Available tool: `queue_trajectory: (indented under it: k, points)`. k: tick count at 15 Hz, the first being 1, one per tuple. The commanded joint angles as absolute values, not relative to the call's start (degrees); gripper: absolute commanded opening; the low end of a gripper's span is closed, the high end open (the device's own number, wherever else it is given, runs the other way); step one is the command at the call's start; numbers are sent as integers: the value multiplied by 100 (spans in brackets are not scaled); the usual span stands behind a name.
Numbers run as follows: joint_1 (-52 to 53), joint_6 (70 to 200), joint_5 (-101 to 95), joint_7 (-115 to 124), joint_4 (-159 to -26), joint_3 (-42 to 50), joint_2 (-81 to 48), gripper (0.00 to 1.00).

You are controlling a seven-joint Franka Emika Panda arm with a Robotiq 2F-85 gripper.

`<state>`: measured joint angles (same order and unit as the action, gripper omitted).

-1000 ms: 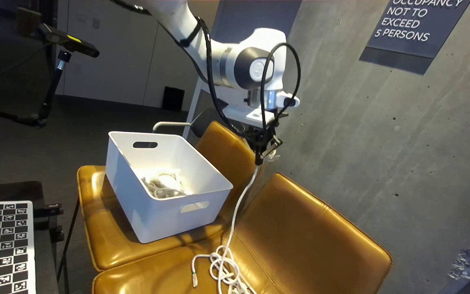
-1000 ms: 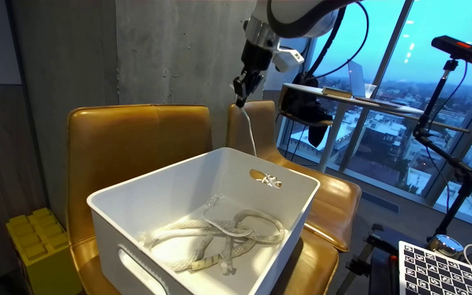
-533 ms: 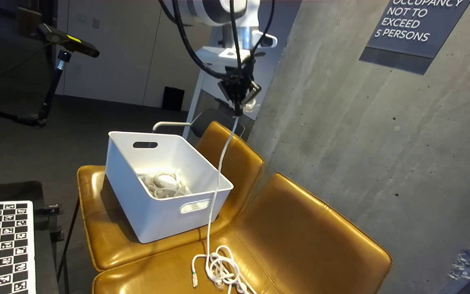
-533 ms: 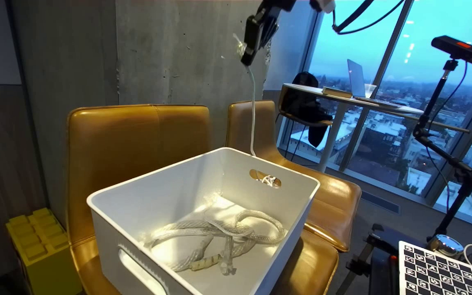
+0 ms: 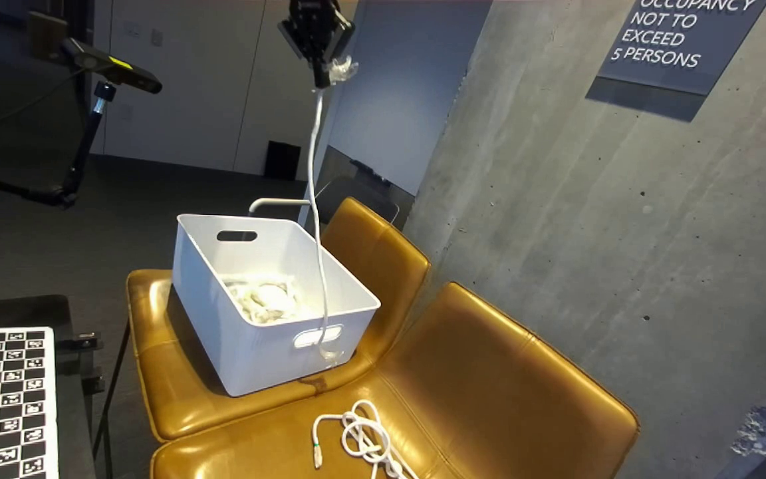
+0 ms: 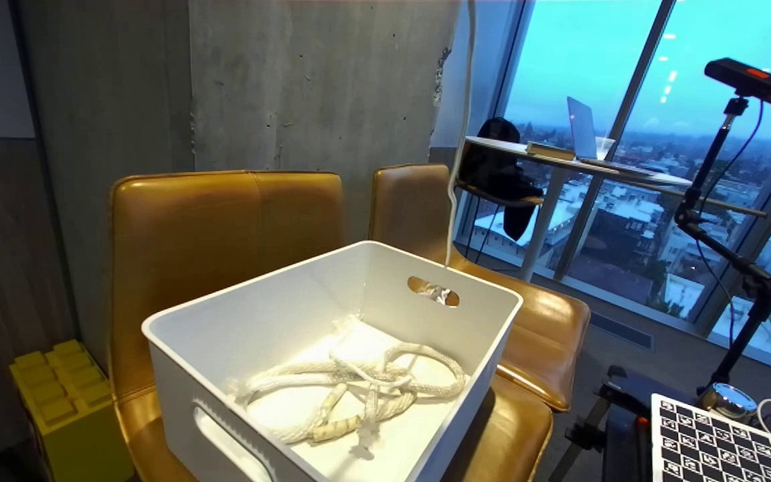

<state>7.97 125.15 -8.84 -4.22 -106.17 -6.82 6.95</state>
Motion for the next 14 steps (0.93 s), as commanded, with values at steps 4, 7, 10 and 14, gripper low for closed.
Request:
queue_trajectory:
  k: [4,7,10,14]
  points:
    - [987,11348,-945,395,-10423,-1309,1732,1]
    - [822,11389,-937,343,-10308,-1176,1701,1]
    - [530,11600,-813,64,-10499,-711,1530,1]
    - [291,11772,-703,-193,-10768,-319,1263,1]
